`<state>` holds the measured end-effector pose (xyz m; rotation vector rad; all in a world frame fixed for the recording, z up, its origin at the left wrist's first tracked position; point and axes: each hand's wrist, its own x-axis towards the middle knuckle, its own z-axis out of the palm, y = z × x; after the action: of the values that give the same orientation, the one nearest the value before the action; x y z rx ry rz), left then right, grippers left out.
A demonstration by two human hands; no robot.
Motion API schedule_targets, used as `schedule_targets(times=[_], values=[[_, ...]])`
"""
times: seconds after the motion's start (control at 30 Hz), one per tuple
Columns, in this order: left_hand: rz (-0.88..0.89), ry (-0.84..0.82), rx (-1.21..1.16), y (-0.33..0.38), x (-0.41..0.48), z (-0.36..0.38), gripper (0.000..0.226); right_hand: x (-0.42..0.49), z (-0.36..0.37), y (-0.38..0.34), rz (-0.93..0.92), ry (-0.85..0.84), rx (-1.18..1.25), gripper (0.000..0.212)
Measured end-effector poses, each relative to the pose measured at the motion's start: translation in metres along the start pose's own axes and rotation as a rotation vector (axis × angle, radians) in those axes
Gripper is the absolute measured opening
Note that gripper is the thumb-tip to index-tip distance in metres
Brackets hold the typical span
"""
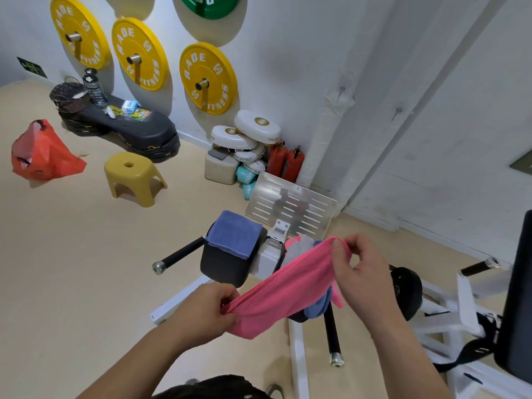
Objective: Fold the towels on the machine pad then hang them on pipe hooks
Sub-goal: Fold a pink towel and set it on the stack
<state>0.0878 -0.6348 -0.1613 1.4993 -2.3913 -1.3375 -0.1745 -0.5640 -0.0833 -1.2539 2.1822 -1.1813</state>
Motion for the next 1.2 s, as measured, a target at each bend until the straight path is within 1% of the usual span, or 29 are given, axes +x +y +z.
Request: schedule_targets(times=[0.1,0.13,0.2,0.27,0.3,0.37,0.43,0.5,0.6,0.67,0.8,0.87,0.97,1.03,1.13,1.2], values=[[0.012,0.015,-0.058,-0.004,0.002,-0.003,0.019,-0.003,0.000,0.013,0.092,0.068,0.045,0.020],[0.041,0.031,-0.130,-0.002,0.001,-0.006,0.021,-0.004,-0.001,0.018,0.134,0.093,0.066,0.019],[0.048,0.110,-0.365,0.003,-0.001,-0.015,0.024,-0.002,-0.004,0.028,0.185,0.151,0.092,0.016],[0.011,0.189,-0.597,0.006,-0.002,-0.024,0.020,0.001,-0.011,0.039,0.201,0.182,0.121,0.015],[0.001,0.209,-0.639,0.006,-0.003,-0.026,0.016,0.002,-0.013,0.043,0.207,0.177,0.140,0.014],[-0.028,0.229,-0.621,0.007,-0.003,-0.025,0.011,0.003,-0.015,0.048,0.224,0.137,0.154,0.015],[-0.065,0.285,-0.642,0.011,-0.003,-0.020,0.010,0.002,-0.013,0.051,0.228,0.115,0.141,0.015],[-0.075,0.331,-0.669,0.014,-0.001,-0.018,0.008,0.000,-0.010,0.054,0.229,0.133,0.131,0.016],[-0.064,0.328,-0.650,0.011,0.003,-0.015,0.007,-0.002,-0.009,0.061,0.258,0.143,0.137,0.018],[-0.073,0.335,-0.627,0.007,0.005,-0.013,0.013,-0.003,-0.007,0.062,0.283,0.122,0.135,0.020],[-0.174,0.317,-0.625,-0.003,0.011,-0.006,0.035,-0.009,-0.001,0.064,0.308,0.080,0.121,0.021],[-0.171,0.324,-0.600,-0.002,0.010,-0.002,0.035,-0.011,0.002,0.067,0.332,0.052,0.138,0.022],[-0.172,0.414,-0.577,-0.001,0.009,-0.008,0.031,-0.014,0.004,0.067,0.384,0.022,0.214,0.024],[-0.233,0.412,-0.640,-0.009,0.012,-0.009,0.033,-0.017,0.008,0.061,0.425,-0.021,0.281,0.022],[-0.374,0.402,-0.734,-0.027,0.015,-0.004,0.038,-0.025,0.026,0.049,0.489,-0.094,0.412,0.024],[-0.420,0.407,-0.810,-0.031,0.012,-0.007,0.039,-0.028,0.038,0.042,0.498,-0.116,0.422,0.025]])
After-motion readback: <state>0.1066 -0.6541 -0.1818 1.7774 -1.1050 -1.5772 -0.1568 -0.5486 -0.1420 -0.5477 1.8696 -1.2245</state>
